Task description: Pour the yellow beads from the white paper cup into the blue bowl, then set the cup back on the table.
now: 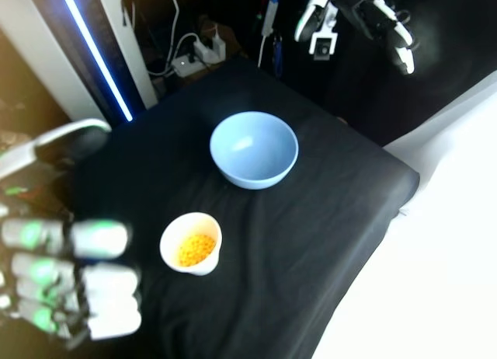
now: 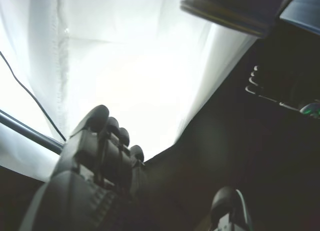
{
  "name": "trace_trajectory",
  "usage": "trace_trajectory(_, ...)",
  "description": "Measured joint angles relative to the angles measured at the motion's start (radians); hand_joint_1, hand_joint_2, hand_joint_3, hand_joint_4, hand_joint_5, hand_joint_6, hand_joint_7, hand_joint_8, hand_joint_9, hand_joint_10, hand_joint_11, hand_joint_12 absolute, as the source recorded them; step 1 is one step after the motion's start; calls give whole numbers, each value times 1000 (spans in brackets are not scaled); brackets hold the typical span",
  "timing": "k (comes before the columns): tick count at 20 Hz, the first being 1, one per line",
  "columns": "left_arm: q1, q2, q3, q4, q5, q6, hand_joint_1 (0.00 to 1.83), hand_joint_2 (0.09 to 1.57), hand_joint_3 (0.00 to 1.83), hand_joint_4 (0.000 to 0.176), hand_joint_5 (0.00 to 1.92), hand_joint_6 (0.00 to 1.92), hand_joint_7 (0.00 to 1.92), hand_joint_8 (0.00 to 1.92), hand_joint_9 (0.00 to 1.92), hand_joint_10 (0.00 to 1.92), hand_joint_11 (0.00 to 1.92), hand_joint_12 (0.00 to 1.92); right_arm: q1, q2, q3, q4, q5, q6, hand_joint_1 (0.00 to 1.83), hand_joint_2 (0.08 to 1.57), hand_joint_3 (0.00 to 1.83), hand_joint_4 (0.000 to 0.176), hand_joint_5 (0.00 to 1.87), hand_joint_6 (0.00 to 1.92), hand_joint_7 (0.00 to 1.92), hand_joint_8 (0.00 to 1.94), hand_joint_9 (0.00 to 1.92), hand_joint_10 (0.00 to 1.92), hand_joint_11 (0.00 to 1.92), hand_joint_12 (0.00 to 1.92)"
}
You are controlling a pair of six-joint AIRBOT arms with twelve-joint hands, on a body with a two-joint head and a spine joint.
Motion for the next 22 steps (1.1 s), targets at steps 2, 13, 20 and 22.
trace_trajectory(2,0,0,0,2,0,-1,603,851,0,0,61,5,215,8,151,5,0,398,-13,-1,1,17,-11,1,350,847,0,96,177,7,187,4,210,5,78,545)
trace_trajectory(13,10,-19,8,-6,-3,-12,609,847,1,7,76,0,218,2,156,5,0,443,-13,-50,38,31,-55,3,823,670,0,91,87,2,110,1,99,1,0,438)
trace_trajectory(20,13,-19,8,-11,-5,-19,609,878,2,0,76,0,222,2,175,4,0,473,-13,-83,64,27,-100,3,801,662,0,91,69,1,137,0,4,0,0,0)
trace_trajectory(22,13,-19,8,-10,-6,-20,613,873,0,0,73,0,223,2,175,3,0,472,-13,-92,71,32,-127,3,798,652,0,95,49,0,97,0,0,0,0,0)
